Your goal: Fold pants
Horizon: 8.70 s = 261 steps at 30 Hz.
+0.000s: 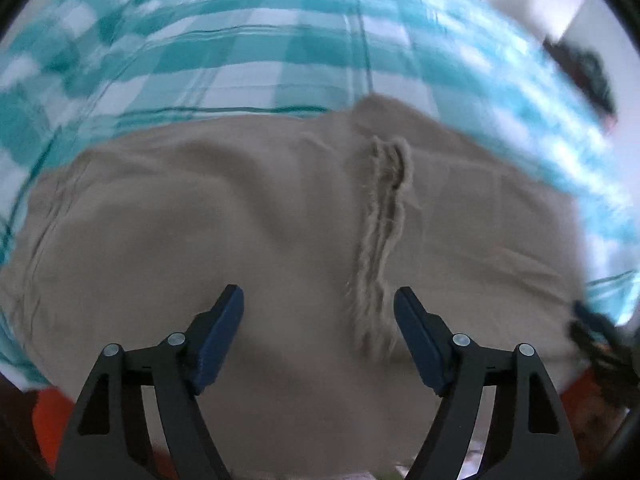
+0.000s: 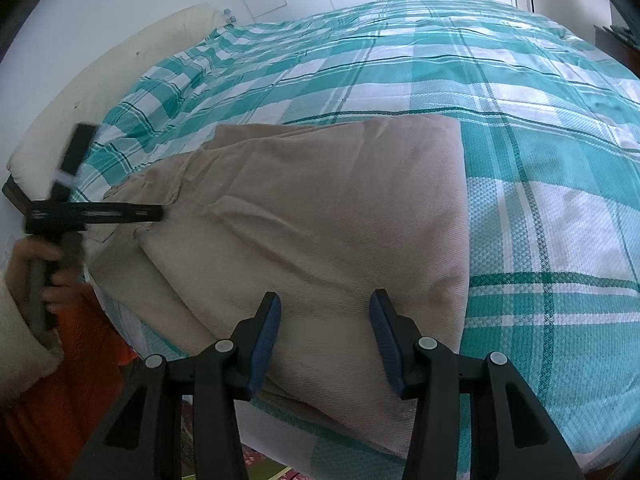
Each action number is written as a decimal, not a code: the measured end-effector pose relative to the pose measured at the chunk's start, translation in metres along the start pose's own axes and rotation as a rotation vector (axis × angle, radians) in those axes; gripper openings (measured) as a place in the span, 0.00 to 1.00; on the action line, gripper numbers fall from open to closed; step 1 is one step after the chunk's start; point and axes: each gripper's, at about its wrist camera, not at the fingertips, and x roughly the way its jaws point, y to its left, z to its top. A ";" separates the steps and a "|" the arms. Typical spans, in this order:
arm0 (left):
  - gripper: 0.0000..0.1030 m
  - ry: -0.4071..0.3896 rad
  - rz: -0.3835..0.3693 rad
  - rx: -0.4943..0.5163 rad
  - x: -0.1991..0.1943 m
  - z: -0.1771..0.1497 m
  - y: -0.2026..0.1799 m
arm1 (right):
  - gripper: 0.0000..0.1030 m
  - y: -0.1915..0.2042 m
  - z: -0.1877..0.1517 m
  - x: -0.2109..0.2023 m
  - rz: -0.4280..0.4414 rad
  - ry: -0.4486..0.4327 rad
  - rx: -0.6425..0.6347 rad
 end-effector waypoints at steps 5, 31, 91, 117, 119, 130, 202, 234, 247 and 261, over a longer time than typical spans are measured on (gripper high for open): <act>0.79 -0.079 -0.066 -0.148 -0.063 -0.025 0.073 | 0.46 0.001 0.000 0.001 -0.013 -0.006 0.000; 0.26 -0.163 -0.314 -0.830 -0.012 -0.073 0.241 | 0.46 0.003 0.000 0.003 -0.028 -0.012 -0.001; 0.25 -0.247 -0.491 -0.854 0.004 -0.112 0.268 | 0.11 0.221 0.065 0.075 0.126 0.182 -0.499; 0.11 -0.389 -0.435 -0.708 -0.088 -0.085 0.206 | 0.67 0.104 0.005 -0.057 0.153 -0.076 -0.164; 0.11 -0.411 -0.440 -0.633 -0.108 -0.073 0.180 | 0.67 0.091 0.011 -0.062 0.159 -0.113 -0.104; 0.11 -0.362 -0.469 -0.140 -0.146 -0.020 -0.010 | 0.67 0.052 0.049 -0.061 0.119 -0.149 0.036; 0.66 -0.175 -0.117 -0.039 -0.037 -0.073 -0.018 | 0.41 0.000 0.103 0.015 0.293 0.345 0.127; 0.55 -0.079 -0.118 0.064 -0.010 -0.074 -0.048 | 0.46 -0.050 0.098 0.024 0.342 0.390 0.153; 0.57 -0.075 -0.117 0.049 -0.004 -0.072 -0.048 | 0.35 -0.028 0.095 0.043 0.468 0.550 0.010; 0.57 -0.197 -0.209 0.092 -0.067 -0.056 -0.050 | 0.17 0.004 0.113 -0.060 0.350 0.339 -0.032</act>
